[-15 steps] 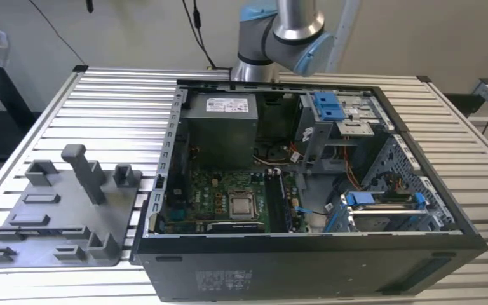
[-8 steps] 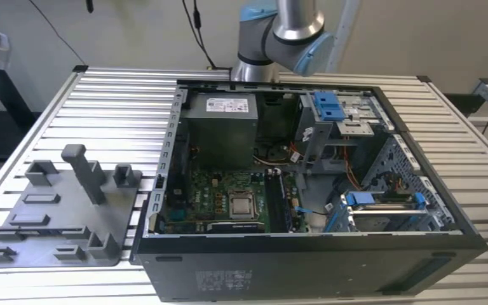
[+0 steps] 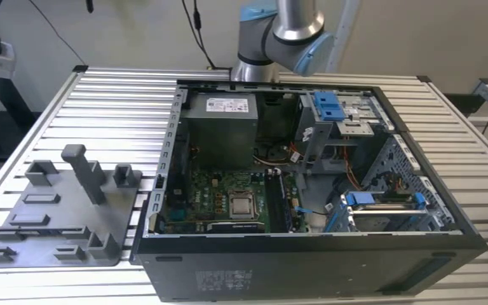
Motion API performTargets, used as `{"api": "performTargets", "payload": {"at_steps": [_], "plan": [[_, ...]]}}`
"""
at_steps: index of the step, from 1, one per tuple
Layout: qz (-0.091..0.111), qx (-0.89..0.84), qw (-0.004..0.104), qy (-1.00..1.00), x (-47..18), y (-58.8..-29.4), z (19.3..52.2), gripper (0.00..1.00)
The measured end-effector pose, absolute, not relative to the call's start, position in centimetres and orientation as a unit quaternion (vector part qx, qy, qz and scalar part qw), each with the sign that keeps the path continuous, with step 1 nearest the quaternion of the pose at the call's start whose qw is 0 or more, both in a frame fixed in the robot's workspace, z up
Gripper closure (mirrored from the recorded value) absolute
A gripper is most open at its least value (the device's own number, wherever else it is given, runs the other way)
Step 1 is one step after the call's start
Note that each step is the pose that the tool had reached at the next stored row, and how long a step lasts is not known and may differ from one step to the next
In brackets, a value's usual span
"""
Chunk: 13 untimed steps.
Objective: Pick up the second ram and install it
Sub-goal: 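Pick up the second ram and move it above second insertion slot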
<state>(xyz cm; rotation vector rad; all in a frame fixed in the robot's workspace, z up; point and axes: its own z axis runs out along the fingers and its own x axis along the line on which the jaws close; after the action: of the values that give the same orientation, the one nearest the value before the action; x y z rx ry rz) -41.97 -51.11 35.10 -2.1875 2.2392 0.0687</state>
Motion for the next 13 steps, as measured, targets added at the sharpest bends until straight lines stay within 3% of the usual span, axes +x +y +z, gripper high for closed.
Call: {"api": "performTargets", "payload": {"at_steps": [13], "plan": [[0.022,-0.704,0.005,0.710,-42.0,-51.1,33.4,0.46]]}}
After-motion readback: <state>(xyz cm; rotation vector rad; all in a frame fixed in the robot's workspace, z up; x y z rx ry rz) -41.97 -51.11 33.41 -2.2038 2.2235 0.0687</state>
